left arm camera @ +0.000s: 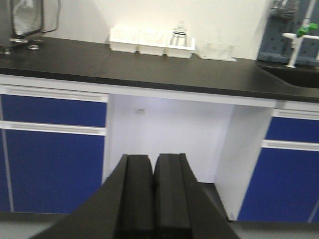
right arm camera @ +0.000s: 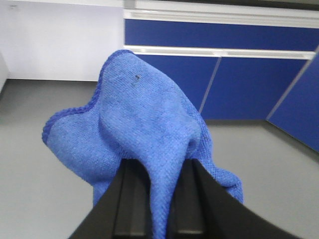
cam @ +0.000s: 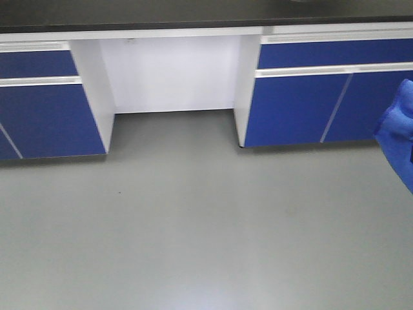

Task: Wipe right workspace with blue cloth
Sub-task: 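Drive the base backward and turn while the right gripper holds the cloth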

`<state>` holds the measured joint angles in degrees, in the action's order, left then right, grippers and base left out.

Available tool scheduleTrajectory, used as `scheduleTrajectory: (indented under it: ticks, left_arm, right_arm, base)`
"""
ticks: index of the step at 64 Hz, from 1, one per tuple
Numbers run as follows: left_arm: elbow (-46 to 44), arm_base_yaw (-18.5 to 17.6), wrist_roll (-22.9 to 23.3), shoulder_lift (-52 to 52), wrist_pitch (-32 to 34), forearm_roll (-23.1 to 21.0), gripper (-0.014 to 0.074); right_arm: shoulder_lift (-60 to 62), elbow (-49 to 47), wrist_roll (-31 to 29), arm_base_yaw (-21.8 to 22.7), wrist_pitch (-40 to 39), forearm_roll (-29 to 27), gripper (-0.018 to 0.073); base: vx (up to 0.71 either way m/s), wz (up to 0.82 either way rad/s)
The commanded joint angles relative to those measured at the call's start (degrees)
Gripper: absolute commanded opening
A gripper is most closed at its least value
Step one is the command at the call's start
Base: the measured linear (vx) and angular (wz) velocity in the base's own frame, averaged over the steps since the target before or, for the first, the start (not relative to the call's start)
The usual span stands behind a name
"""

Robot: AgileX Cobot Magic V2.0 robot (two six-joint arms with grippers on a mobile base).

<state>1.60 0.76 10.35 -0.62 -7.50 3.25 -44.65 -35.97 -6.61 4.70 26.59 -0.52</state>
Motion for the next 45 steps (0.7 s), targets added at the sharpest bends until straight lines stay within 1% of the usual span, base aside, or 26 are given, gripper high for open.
scheduleTrajectory:
  ticks: [1, 22, 45]
  left_arm:
    - [1.76, -0.05, 0.49, -0.86, 4.64, -0.36, -0.0006]
    - [1.76, -0.05, 0.49, -0.86, 4.64, -0.36, -0.0006]
    - [1.76, -0.05, 0.49, -0.86, 4.64, -0.36, -0.0006]
  right_arm:
    - [0.51, -1.79, -0.04, 0.27, -4.56, 0.04, -0.0004]
    - [0.51, -1.79, -0.04, 0.27, -4.56, 0.04, -0.0004]
    - [0.51, -1.79, -0.04, 0.27, -4.44, 0.04, -0.0004]
  base:
    - [-0.16, -0.41]
    - [-0.15, -0.56]
    - [-0.15, -0.79]
